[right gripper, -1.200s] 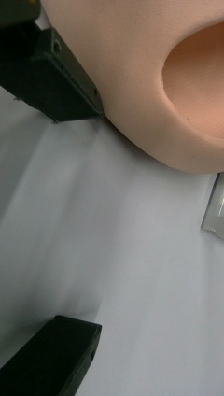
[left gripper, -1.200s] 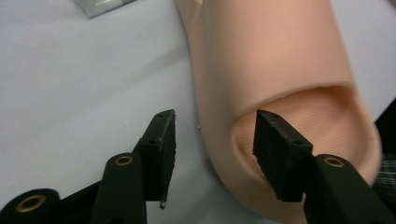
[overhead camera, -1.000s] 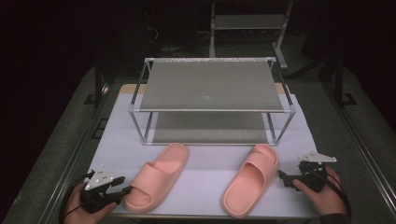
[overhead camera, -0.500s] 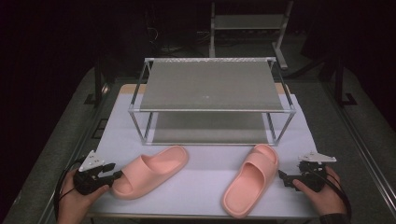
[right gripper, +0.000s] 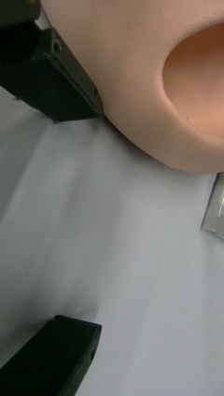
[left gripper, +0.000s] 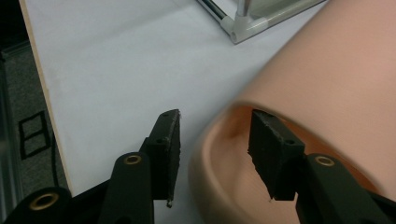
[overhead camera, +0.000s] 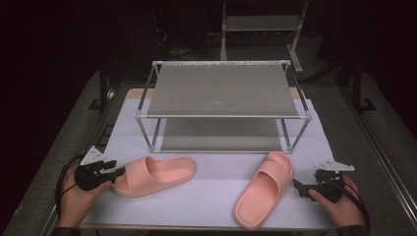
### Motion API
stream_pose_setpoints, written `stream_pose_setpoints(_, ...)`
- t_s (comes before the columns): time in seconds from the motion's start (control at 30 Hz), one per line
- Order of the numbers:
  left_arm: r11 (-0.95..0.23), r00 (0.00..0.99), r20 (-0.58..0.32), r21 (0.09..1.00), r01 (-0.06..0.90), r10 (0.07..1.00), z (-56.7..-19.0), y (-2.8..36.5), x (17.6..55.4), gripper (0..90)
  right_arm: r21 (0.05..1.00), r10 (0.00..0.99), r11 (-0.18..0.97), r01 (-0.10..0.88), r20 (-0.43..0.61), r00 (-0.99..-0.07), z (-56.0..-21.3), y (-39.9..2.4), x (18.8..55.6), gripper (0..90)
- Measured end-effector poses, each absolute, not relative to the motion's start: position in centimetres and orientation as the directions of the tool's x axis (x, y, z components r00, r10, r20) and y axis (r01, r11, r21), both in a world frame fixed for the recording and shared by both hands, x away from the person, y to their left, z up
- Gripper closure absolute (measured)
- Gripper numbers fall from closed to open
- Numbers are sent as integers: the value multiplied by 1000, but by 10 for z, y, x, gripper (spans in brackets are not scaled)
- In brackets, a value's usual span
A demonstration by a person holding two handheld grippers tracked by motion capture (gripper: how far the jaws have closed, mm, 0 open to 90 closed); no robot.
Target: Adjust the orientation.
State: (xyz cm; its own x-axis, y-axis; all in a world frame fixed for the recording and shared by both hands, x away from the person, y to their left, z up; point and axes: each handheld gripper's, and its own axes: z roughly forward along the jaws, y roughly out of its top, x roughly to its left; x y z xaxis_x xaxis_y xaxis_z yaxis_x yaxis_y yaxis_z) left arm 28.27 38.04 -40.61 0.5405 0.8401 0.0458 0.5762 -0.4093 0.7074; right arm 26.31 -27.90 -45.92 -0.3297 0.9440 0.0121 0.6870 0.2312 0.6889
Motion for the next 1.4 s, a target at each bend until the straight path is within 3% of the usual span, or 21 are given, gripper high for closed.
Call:
stream_pose_setpoints(0.27,-380,569,4,749,543,822,-383,376,257,492,687,944,232,688,12,-330,-459,-279,263,0)
stream_pose_setpoints(0.37,-371,601,-21,769,521,799,-374,364,255,537,687,944,232,689,12,-329,-459,-279,263,0)
stream_pose_setpoints(0.63,-398,679,-48,779,484,733,-363,322,282,696,687,944,231,689,13,-329,-459,-279,263,0)
stream_pose_setpoints(0.83,-448,741,-47,769,455,670,-367,279,302,746,686,944,231,690,13,-329,-459,-279,263,0)
stream_pose_setpoints(1.0,-473,741,-42,746,470,670,-376,246,319,886,687,944,231,689,13,-330,-459,-279,263,0)
stream_pose_setpoints(1.4,-529,690,8,647,549,724,-397,194,351,897,687,944,231,689,14,-330,-459,-279,263,0)
